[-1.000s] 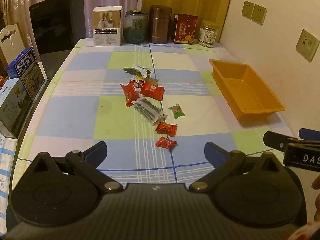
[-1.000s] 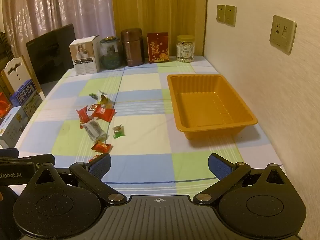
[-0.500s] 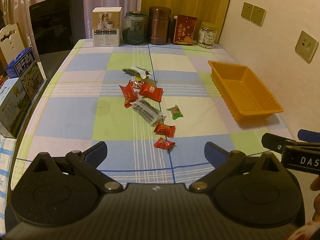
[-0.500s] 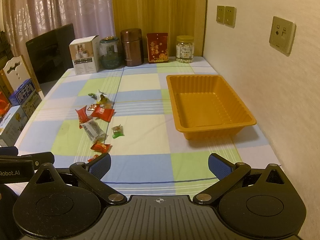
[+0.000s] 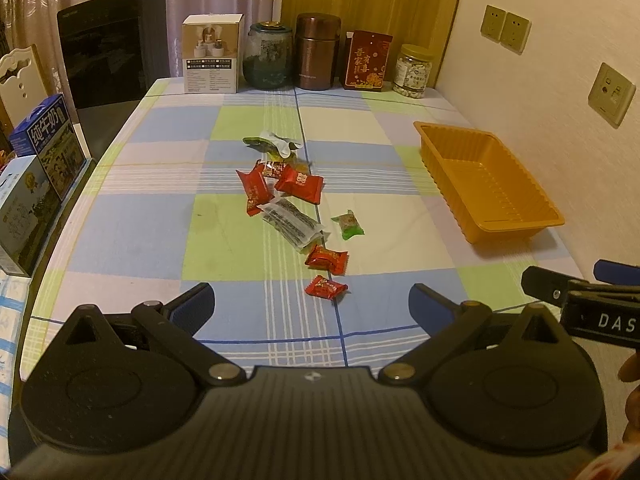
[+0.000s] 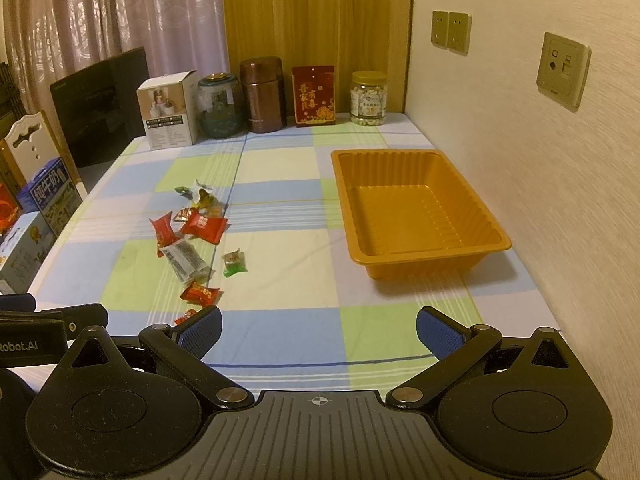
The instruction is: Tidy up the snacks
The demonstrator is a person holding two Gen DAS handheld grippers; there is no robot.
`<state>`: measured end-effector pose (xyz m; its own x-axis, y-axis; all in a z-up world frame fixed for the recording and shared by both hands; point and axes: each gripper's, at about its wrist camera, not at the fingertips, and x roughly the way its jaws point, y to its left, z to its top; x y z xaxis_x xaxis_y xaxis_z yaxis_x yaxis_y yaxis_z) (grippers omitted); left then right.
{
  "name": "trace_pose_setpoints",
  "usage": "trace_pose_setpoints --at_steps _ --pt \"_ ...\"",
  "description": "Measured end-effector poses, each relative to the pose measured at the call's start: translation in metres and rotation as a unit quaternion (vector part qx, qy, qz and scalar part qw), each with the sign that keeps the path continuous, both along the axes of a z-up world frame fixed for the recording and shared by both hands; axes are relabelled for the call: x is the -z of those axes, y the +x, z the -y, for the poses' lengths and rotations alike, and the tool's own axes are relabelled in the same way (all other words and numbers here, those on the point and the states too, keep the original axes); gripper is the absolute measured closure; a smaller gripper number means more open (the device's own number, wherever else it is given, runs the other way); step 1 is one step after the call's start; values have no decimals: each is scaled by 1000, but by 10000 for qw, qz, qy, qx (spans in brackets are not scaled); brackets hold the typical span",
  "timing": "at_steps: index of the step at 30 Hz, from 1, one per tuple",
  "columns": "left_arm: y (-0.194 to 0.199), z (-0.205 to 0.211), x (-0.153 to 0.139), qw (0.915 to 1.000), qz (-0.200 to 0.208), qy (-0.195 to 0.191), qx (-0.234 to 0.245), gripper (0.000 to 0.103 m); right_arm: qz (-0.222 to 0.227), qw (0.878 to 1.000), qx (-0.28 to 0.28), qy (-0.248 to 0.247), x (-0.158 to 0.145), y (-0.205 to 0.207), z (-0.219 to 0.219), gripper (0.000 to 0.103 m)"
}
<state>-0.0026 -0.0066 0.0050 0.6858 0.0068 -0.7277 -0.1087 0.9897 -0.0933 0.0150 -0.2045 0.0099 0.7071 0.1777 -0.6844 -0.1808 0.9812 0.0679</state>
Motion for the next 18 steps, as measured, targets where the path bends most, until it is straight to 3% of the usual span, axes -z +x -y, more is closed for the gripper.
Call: trace_pose_setpoints --at_steps 18 --pt "0 1 -1 10000 10 -31 0 0 -8 10000 1 -3 0 0 0 0"
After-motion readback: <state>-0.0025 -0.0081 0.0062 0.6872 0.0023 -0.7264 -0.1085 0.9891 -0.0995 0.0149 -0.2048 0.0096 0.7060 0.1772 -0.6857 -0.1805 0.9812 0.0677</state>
